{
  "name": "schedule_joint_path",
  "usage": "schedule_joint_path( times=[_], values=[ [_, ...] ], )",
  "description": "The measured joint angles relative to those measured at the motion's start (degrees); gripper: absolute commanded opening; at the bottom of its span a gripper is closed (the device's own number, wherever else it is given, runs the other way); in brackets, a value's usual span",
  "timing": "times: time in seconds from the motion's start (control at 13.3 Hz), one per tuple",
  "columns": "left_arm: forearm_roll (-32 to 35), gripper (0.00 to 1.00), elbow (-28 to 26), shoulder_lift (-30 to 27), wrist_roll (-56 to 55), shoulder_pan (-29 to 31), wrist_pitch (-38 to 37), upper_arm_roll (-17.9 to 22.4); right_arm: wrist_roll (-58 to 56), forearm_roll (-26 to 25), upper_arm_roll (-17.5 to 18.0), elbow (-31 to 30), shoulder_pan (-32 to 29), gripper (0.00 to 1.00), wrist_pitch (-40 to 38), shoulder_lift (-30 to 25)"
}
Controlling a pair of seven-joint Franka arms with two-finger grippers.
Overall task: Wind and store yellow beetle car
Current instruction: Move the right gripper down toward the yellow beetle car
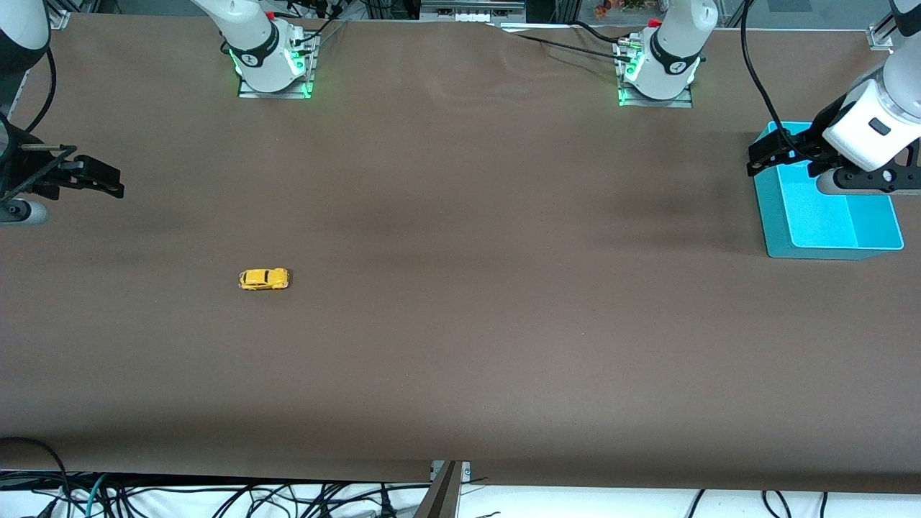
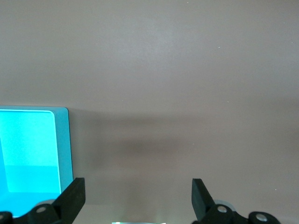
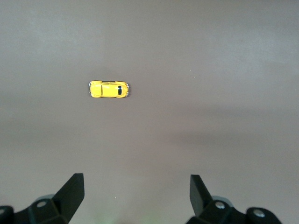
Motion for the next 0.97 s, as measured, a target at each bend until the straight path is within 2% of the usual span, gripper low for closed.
schedule_joint_path(
  times=[0.37, 0.82, 0.97],
  values=[
    [0.00, 1.00, 0.00, 0.00, 0.15, 0.20, -0.01, 0.00, 0.05, 0.06, 0.80, -0.04, 1.97, 1.00, -0.70, 0.92],
    [0.00, 1.00, 0.00, 0.00, 0.30, 0.23, -0.01, 0.01, 0.00, 0.12, 1.19, -0.15, 11.07, 1.00, -2.64, 4.64],
    [0.00, 1.00, 0.00, 0.00, 0.34, 0.23, -0.01, 0.01, -3.71, 0.10, 1.27, -0.36, 13.25, 1.00, -2.79, 6.72]
  ],
)
